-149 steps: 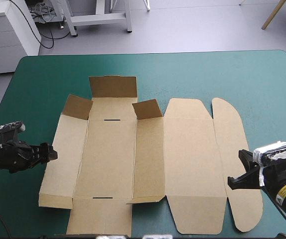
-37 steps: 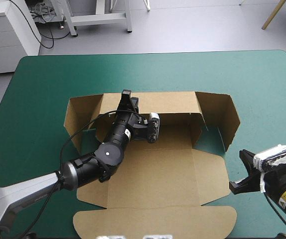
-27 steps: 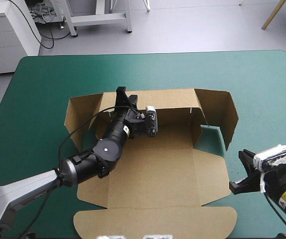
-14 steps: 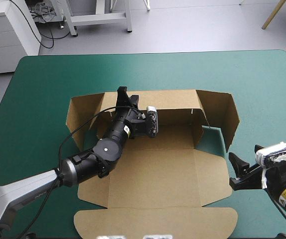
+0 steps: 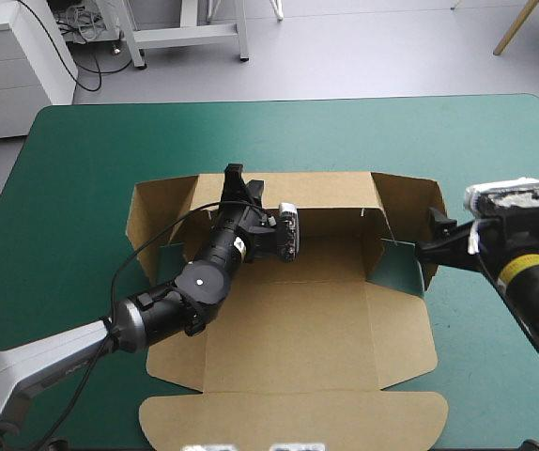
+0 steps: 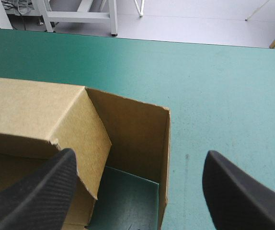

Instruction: Fold the box

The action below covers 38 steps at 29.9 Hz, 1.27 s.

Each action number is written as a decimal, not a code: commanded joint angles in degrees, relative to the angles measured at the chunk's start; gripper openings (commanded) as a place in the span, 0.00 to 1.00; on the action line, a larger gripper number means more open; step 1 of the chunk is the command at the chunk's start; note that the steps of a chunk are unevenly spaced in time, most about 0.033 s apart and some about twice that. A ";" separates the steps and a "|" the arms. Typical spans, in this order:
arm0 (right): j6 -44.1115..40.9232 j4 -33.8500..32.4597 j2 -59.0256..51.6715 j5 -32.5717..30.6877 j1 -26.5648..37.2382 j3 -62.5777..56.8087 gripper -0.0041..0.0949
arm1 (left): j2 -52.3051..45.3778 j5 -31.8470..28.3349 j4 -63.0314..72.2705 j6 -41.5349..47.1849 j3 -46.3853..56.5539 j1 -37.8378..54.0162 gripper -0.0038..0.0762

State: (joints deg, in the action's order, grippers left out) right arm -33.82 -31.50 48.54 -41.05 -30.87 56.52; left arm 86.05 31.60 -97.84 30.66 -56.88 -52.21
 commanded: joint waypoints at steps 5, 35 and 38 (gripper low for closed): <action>3.85 -1.63 13.07 -3.29 1.76 16.31 0.74 | -2.25 0.77 -6.06 0.49 -2.12 -0.09 0.04; 46.30 45.56 51.60 -27.00 30.70 47.35 0.75 | -2.25 -0.64 -6.09 0.49 -2.12 -0.09 0.04; 46.45 45.57 51.23 -27.94 30.70 46.46 0.75 | -2.25 -0.29 -6.09 0.49 -2.12 -0.09 0.04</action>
State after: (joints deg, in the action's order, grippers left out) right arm 11.81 12.74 103.06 -69.50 -0.68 102.26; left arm 86.05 30.26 -98.03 30.50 -56.95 -52.21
